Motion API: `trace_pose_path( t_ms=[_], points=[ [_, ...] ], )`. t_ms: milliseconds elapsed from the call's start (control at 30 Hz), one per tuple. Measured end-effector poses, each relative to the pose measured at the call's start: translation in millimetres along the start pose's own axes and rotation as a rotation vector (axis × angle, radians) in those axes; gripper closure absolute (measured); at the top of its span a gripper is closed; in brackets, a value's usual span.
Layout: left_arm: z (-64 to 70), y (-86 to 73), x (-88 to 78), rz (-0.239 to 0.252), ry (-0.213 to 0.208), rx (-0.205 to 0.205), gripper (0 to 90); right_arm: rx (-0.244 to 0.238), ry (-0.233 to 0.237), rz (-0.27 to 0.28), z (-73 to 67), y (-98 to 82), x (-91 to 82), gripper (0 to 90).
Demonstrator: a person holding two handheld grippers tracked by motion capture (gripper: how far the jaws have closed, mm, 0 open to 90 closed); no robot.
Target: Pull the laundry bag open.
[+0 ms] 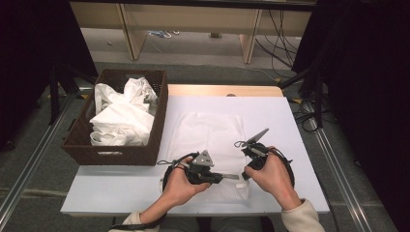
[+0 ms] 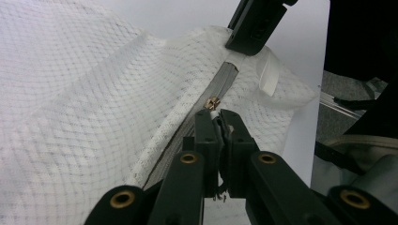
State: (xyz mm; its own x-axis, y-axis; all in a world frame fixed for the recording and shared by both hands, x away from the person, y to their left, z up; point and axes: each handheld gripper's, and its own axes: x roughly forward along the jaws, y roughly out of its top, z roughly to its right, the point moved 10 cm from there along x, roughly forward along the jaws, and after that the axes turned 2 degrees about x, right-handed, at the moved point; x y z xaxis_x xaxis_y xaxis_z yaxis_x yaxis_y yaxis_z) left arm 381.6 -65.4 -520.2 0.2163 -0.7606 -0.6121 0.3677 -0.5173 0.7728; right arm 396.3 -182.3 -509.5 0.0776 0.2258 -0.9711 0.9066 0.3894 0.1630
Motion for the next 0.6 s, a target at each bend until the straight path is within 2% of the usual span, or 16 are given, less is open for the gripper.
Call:
trace_pose_path(
  t_ms=[33,67,100,200,233,400,467,500,533,567,600],
  points=[
    [0.2,-0.1,0.0,0.002,0.001,-0.006,86.1,0.011,0.006,-0.004,-1.1,-0.6,-0.3,87.2],
    [0.2,-0.1,0.0,0.002,0.001,-0.006,86.1,0.007,0.005,-0.005,-0.6,-0.5,0.0,87.1],
    [-1.0,-1.0,-0.8,-0.003,-0.007,0.012,86.1,-0.012,0.005,0.004,0.9,0.6,0.6,87.2],
    [-1.5,-2.2,-1.2,-0.008,-0.005,0.014,86.1,-0.015,0.003,0.010,0.8,1.0,1.0,87.1],
    [0.0,-2.3,-0.9,0.002,-0.007,-0.010,86.1,-0.016,0.005,0.005,0.9,0.7,1.1,87.2],
    [-1.5,-3.1,-2.1,-0.001,-0.010,0.001,86.1,-0.012,0.004,0.009,0.8,0.9,0.9,87.1],
    [-1.6,-3.4,-2.9,-0.003,-0.004,-0.004,86.1,-0.014,0.006,0.005,0.8,0.6,0.6,87.1],
    [-0.2,-3.6,-2.7,0.003,-0.007,-0.026,86.1,0.007,0.004,-0.003,-0.5,-0.5,0.2,87.1],
    [-0.1,-3.9,-2.8,0.002,-0.011,-0.028,86.1,0.012,0.006,-0.005,-0.9,-0.7,0.1,87.1],
    [-0.6,-4.1,-2.9,0.001,-0.010,-0.025,86.1,-0.008,0.006,0.007,0.8,0.8,1.2,87.1],
    [-0.6,-4.1,-2.9,0.001,-0.010,-0.025,86.1,-0.008,0.006,0.007,0.8,0.8,1.2,87.1]
  ],
)
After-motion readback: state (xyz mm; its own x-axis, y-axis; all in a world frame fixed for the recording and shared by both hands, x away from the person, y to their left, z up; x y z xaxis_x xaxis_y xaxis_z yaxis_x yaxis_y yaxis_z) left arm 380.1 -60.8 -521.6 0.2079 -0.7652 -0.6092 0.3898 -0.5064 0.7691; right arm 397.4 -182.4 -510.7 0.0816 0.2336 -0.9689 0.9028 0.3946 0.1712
